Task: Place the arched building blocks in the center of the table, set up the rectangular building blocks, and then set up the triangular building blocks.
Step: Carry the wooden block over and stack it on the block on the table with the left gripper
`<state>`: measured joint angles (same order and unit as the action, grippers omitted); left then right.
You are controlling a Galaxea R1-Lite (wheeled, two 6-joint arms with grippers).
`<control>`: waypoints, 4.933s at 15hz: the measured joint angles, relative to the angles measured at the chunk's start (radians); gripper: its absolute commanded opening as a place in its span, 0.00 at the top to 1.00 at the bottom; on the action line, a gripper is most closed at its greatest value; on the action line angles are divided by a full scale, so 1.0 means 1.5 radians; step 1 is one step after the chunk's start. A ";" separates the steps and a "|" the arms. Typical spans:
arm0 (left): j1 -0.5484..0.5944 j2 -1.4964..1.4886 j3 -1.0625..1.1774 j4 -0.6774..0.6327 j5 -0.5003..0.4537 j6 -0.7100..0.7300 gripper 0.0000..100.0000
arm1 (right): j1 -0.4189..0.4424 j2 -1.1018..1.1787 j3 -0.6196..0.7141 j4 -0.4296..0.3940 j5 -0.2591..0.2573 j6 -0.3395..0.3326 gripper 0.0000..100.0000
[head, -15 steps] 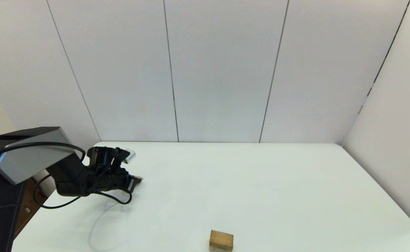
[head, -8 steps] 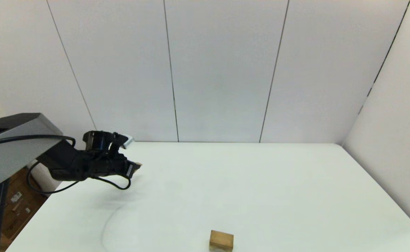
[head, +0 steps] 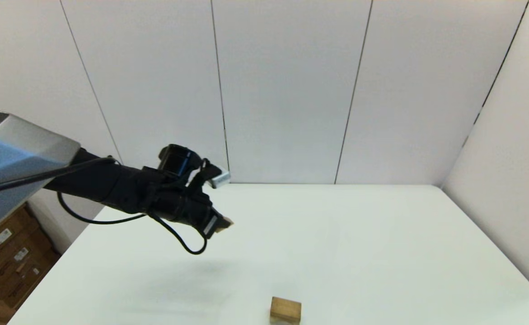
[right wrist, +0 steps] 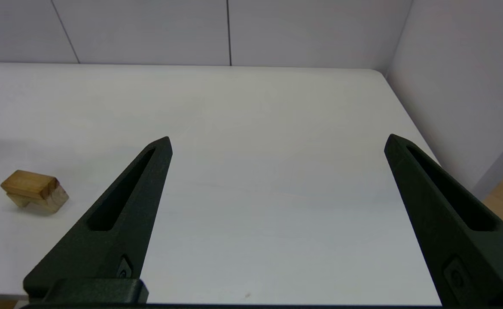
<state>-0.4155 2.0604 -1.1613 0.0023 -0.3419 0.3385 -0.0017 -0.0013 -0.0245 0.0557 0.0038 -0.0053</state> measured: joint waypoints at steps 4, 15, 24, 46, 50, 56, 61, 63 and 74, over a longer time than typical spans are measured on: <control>-0.166 -0.009 -0.003 0.010 -0.001 0.000 1.00 | 0.000 0.000 0.000 0.000 0.000 0.000 0.00; -0.265 -0.012 0.062 0.052 -0.030 0.084 1.00 | 0.000 0.000 0.000 0.000 0.000 0.000 0.00; -0.262 0.050 0.153 -0.180 -0.055 0.096 1.00 | 0.000 0.000 0.000 0.000 0.000 0.000 0.00; -0.224 0.115 0.184 -0.279 -0.096 0.152 1.00 | 0.000 0.000 0.000 0.000 0.000 0.000 0.00; -0.212 0.114 0.184 -0.301 -0.098 0.153 1.00 | 0.000 0.000 0.000 0.000 0.000 0.000 0.00; -0.211 0.112 0.182 -0.304 -0.126 0.155 1.00 | 0.000 0.000 0.000 0.000 0.000 0.000 0.00; -0.210 0.112 0.181 -0.304 -0.136 0.164 1.00 | 0.000 0.000 0.000 0.000 0.000 0.000 0.00; -0.209 0.113 0.179 -0.306 -0.150 0.164 1.00 | 0.000 0.000 0.000 0.000 0.001 0.000 0.00; -0.194 0.137 0.179 -0.309 -0.154 0.197 1.00 | 0.000 0.000 0.000 0.000 0.000 0.000 0.00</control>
<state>-0.7070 2.2657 -0.8928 -0.4609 -0.5730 0.6345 -0.0017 -0.0013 -0.0240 0.0562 0.0038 -0.0057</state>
